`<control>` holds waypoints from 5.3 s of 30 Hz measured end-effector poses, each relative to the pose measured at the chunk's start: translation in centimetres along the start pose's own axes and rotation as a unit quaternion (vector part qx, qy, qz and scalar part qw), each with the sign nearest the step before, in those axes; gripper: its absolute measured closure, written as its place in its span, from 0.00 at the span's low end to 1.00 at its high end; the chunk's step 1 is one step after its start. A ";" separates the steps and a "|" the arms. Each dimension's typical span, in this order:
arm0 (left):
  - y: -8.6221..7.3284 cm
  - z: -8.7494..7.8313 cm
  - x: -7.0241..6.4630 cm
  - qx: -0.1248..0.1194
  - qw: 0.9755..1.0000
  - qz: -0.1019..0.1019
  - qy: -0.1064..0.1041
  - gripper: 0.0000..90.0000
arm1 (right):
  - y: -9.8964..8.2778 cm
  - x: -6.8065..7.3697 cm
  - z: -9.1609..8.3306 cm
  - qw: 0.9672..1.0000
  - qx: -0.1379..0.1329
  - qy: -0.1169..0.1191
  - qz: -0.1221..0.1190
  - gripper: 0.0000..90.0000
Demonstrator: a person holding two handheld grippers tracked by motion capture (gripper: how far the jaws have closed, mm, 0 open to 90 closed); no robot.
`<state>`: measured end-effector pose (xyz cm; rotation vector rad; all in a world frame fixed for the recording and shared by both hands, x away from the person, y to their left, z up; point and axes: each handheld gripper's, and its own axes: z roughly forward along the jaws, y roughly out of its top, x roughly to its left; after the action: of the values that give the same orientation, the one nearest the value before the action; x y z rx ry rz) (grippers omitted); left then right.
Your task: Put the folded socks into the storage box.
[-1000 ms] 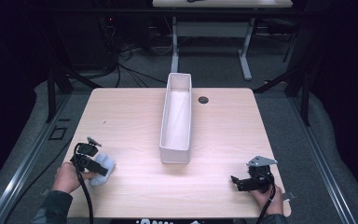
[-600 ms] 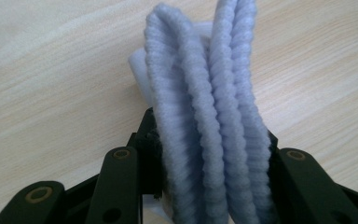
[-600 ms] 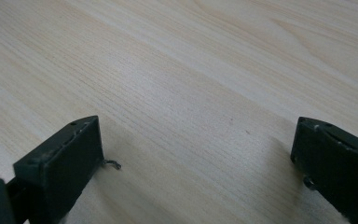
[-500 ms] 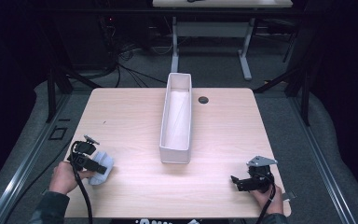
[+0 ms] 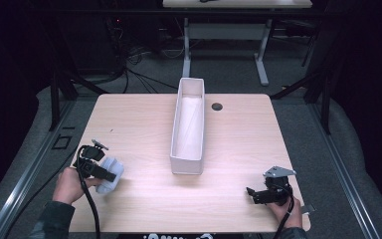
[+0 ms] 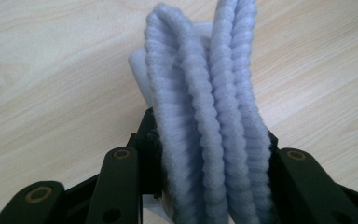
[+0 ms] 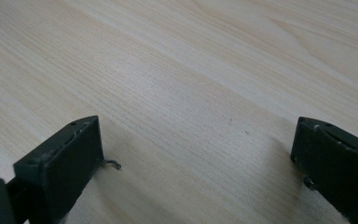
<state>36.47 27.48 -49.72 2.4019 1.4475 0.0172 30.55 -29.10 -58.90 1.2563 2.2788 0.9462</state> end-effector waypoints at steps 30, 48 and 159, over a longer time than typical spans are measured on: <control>3.3 -1.5 -2.4 0.003 0.999 0.032 -0.004 0.66 | 0.0 -0.1 0.0 1.000 0.001 -0.001 0.001 0.02; 6.1 -2.9 -4.6 0.001 0.998 0.060 -0.002 0.66 | 0.0 -0.1 0.0 1.000 0.000 -0.001 0.003 0.03; 19.5 -3.5 -15.8 0.001 0.987 0.160 -0.002 0.66 | 0.0 -0.2 0.0 1.000 -0.006 -0.007 0.007 0.04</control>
<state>44.94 6.51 -38.28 2.6081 1.0464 0.0878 30.64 -29.23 -58.94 1.2711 2.2534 0.9522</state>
